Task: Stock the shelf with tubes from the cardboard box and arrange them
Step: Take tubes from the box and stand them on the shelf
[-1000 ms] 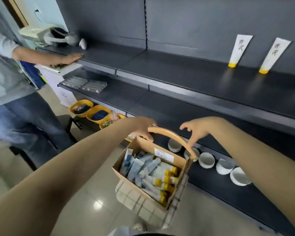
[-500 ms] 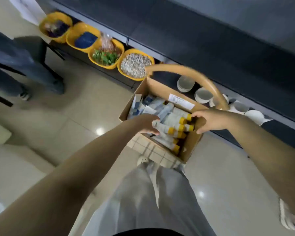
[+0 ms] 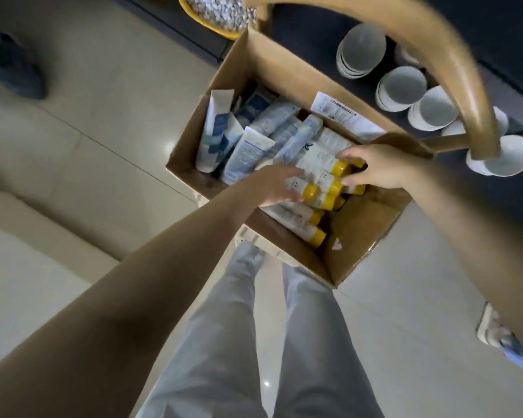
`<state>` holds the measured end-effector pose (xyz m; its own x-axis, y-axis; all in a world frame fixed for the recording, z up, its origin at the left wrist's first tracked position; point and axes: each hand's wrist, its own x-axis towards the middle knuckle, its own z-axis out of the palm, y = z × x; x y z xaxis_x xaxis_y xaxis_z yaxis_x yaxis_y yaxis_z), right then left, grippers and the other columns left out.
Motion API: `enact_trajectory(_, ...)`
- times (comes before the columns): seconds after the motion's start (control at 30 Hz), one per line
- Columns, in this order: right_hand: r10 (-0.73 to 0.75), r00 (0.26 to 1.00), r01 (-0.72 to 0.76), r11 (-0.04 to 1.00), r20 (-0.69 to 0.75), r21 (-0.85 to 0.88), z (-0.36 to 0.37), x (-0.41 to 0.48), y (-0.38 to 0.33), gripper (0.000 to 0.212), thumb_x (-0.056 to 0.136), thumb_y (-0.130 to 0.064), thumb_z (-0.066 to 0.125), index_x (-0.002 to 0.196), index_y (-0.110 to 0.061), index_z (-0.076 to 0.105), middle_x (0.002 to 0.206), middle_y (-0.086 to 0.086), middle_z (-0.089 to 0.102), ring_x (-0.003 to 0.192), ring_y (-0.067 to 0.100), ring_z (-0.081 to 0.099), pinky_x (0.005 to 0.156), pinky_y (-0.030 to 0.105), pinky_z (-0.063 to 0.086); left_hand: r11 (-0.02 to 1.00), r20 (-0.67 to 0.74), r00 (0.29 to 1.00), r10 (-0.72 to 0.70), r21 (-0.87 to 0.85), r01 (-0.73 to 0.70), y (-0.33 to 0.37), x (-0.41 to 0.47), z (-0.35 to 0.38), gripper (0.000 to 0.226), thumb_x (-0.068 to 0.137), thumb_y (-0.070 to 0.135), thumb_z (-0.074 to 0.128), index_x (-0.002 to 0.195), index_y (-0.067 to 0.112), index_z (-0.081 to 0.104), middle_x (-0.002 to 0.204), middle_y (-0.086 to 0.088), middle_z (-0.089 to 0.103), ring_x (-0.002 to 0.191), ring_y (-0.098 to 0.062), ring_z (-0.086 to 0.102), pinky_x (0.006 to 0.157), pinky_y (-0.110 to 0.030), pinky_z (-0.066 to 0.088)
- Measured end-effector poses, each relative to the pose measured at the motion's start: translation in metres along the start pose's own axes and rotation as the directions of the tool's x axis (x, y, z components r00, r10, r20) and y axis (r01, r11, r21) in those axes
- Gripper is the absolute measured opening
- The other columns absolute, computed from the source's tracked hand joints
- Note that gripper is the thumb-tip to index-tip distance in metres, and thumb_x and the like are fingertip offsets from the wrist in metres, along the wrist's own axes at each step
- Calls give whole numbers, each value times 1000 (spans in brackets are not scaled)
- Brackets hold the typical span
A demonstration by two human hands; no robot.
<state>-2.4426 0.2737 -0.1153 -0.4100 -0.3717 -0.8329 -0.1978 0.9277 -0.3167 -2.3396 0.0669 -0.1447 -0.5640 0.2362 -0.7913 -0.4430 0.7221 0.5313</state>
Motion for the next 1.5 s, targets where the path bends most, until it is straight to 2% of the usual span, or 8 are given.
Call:
enact_trajectory(0.27,41,999,-36,973,-19,230,12,29,17,60,82,-33,71,137,-24,48,137,1,53,121,17,52,106,36,41,998,-2,999,37,49,-37,-9,17,7,64,88,41,62,144,32,33,152,5,32,136,-18,34,111,-38,31)
enact_trajectory(0.5,97,995,-81,915,-22,396,16,32,13,55,86,-36,66,138,-25,49,114,-7,57,111,9,51,96,22,36,980,20,999,47,191,-50,-10,16,10,60,89,54,50,143,30,38,146,2,28,130,-20,37,104,-37,34)
enact_trajectory(0.67,116,993,-98,907,-19,409,24,29,10,51,87,-43,62,135,-28,52,134,-2,54,117,14,49,93,25,35,990,-21,1000,-15,141,18,-18,8,10,50,91,56,46,117,17,62,129,2,41,112,-17,50,96,-38,40)
enact_trajectory(0.83,166,979,-104,902,-114,420,29,38,7,43,85,-44,65,120,-19,60,113,-1,59,98,14,53,79,29,39,981,-140,990,-32,186,58,-24,0,7,35,81,53,62,93,20,66,114,3,49,96,-13,52,83,-30,41)
enact_trajectory(1.0,255,945,-144,886,-202,441,40,47,-1,47,76,-34,76,113,-11,57,110,5,62,105,25,59,88,35,48,987,-213,966,-149,-98,131,-22,-11,2,20,78,33,75,90,23,63,107,3,53,93,-10,51,79,-25,39)
enact_trajectory(1.13,239,971,-218,841,21,496,32,27,-5,51,78,-36,75,122,-17,58,107,6,67,84,23,64,77,34,55,939,-128,969,-212,-300,166,-20,-25,-9,47,76,24,78,115,23,52,113,2,55,96,-13,53,69,-20,44)
enact_trajectory(1.27,205,977,-139,815,-56,563,26,-26,-9,46,82,-33,71,125,-21,58,106,0,64,89,18,61,78,28,53,887,-24,972,-235,-414,204,-4,-58,-25,64,77,20,75,133,23,43,119,-2,51,99,-22,57,78,-33,54)
enact_trajectory(1.5,214,920,159,562,-329,812,32,-180,-52,17,86,-14,65,103,-17,61,85,-5,67,56,-1,58,47,15,41,819,-87,996,-14,-572,-39,40,-162,-46,26,79,6,68,100,21,66,101,-6,69,84,-20,62,74,-31,45)
